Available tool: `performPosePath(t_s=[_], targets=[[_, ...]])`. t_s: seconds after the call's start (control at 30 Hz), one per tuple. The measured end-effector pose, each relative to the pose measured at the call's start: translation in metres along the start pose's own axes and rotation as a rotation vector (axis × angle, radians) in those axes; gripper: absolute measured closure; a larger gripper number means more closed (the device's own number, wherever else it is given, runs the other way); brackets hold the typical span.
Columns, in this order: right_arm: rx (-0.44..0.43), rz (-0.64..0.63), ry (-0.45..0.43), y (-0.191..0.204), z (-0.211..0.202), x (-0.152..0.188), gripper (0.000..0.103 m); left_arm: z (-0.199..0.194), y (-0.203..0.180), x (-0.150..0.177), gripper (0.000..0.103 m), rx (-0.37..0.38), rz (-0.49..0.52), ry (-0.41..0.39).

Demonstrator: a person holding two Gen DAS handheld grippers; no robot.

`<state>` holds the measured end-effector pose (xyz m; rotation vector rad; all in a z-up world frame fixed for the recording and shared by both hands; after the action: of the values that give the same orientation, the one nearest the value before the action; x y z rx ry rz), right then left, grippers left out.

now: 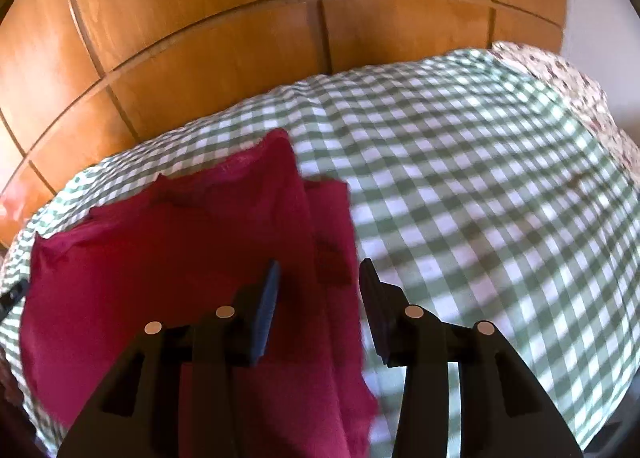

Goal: Fold small clothes

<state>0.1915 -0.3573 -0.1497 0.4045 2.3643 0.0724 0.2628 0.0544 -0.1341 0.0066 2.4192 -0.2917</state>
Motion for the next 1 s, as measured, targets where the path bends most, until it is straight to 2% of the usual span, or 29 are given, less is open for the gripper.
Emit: performPosePath(t_s=[0.1,0.2,0.27,0.37,0.53,0.57,0.6,0.63,0.67,0.7,0.8,0.87,0.93,1.0], targets=[[-0.022,0.043,0.020,-0.011,-0.009,0.016,0.047,-0.013,0.018,0.020,0.069,-0.029,-0.011,-0.002],[-0.076,0.087,0.036,-0.019,-0.023,0.033,0.046,-0.025,0.036,0.039,0.066,-0.040,-0.059,0.005],[-0.118,0.101,0.054,-0.019,-0.031,0.044,0.042,-0.035,0.046,0.050,0.064,-0.031,-0.091,0.007],[-0.199,0.110,0.093,-0.016,-0.044,0.064,0.042,-0.047,0.059,0.069,0.061,-0.017,-0.129,0.016],[-0.215,0.085,0.129,-0.015,-0.050,0.093,0.042,-0.055,0.057,0.093,0.061,-0.003,-0.115,0.032],[-0.213,0.088,0.122,-0.015,-0.049,0.095,0.043,-0.054,0.055,0.095,0.061,-0.006,-0.107,0.034],[-0.217,0.093,0.120,-0.015,-0.049,0.094,0.055,-0.052,0.054,0.097,0.061,-0.016,-0.094,0.037],[-0.232,0.089,0.128,-0.012,-0.048,0.095,0.075,-0.050,0.054,0.097,0.061,-0.027,-0.085,0.041],[-0.220,0.072,0.134,-0.011,-0.048,0.095,0.079,-0.047,0.054,0.096,0.061,-0.033,-0.075,0.048],[-0.208,0.054,0.129,-0.011,-0.050,0.094,0.087,-0.043,0.055,0.095,0.061,-0.051,-0.048,0.051],[-0.193,0.037,0.082,-0.019,-0.062,0.082,0.091,-0.036,0.058,0.098,0.060,-0.071,-0.010,0.065],[-0.167,0.034,0.106,-0.027,-0.053,0.087,0.091,-0.037,0.057,0.097,0.060,-0.086,0.003,0.066],[-0.145,0.005,0.118,-0.026,-0.045,0.093,0.090,-0.046,0.055,0.093,0.062,-0.099,-0.009,0.051],[-0.151,0.008,0.104,-0.022,-0.048,0.092,0.089,-0.061,0.044,0.085,0.065,-0.073,-0.002,0.012]])
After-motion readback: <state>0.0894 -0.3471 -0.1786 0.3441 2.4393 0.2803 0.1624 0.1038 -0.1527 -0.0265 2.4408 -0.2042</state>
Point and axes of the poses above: each gripper's, at about its wrist camera, not at the fingertips, and z roughly the way its jaws point, y to its left, x to its underside, the point moved 10 cm from there along z, roughly the way its jaws point
